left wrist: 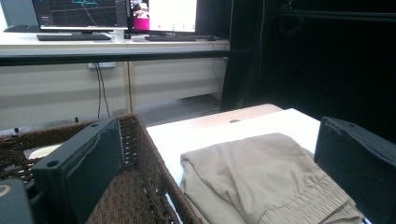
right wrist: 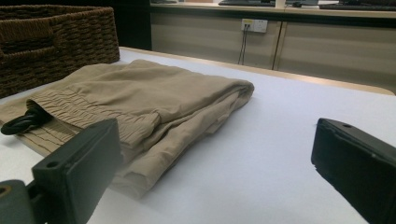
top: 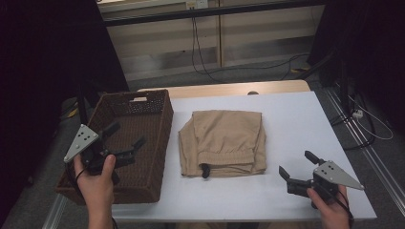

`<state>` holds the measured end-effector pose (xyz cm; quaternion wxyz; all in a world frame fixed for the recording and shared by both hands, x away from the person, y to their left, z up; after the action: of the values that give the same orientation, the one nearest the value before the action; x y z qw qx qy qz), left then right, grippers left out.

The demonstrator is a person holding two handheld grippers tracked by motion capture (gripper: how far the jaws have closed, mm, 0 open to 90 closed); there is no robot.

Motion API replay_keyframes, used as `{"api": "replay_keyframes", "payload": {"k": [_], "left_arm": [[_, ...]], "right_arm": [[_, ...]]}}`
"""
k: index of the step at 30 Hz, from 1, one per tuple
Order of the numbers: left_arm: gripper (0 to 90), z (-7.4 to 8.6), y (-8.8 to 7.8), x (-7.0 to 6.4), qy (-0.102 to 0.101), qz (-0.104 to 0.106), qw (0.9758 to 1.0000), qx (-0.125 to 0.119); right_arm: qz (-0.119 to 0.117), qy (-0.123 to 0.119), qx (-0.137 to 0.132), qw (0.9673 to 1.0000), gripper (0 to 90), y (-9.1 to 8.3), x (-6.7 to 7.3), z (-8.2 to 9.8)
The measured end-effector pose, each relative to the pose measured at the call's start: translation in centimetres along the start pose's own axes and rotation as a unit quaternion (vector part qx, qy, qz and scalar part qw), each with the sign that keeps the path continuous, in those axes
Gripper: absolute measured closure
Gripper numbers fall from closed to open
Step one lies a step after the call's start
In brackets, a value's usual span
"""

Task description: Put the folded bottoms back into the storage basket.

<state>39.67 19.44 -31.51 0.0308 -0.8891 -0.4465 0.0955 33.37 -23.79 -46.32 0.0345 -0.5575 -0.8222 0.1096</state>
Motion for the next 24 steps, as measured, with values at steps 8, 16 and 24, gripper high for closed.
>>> {"api": "replay_keyframes", "payload": {"k": [8,16,24], "left_arm": [[1.4,0.2,0.2,0.2,0.001,-0.001,1.0,0.003],[1.4,0.3,0.3,0.3,0.001,-0.002,1.0,0.004],[1.5,0.5,0.5,0.3,0.001,-0.003,1.0,0.008]], "right_arm": [[-0.007,-0.007,0.011,0.9999,1.3,0.9,0.6,0.2],[-0.008,-0.01,0.025,0.9996,1.3,2.1,1.0,0.2],[-0.019,-0.017,0.057,0.998,2.1,4.6,1.8,0.3]]}}
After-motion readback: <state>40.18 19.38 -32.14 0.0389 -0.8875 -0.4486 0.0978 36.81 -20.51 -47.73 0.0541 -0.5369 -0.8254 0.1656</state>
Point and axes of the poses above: each handheld gripper's, and its own axes: y roughly forward along the jaws, z roughly out of its underside, x roughly to its left, the point moved 10 cm from there along y, roughly forward along the jaws, and after that the axes turned 4 degrees about -y, right-handed, at the moved point
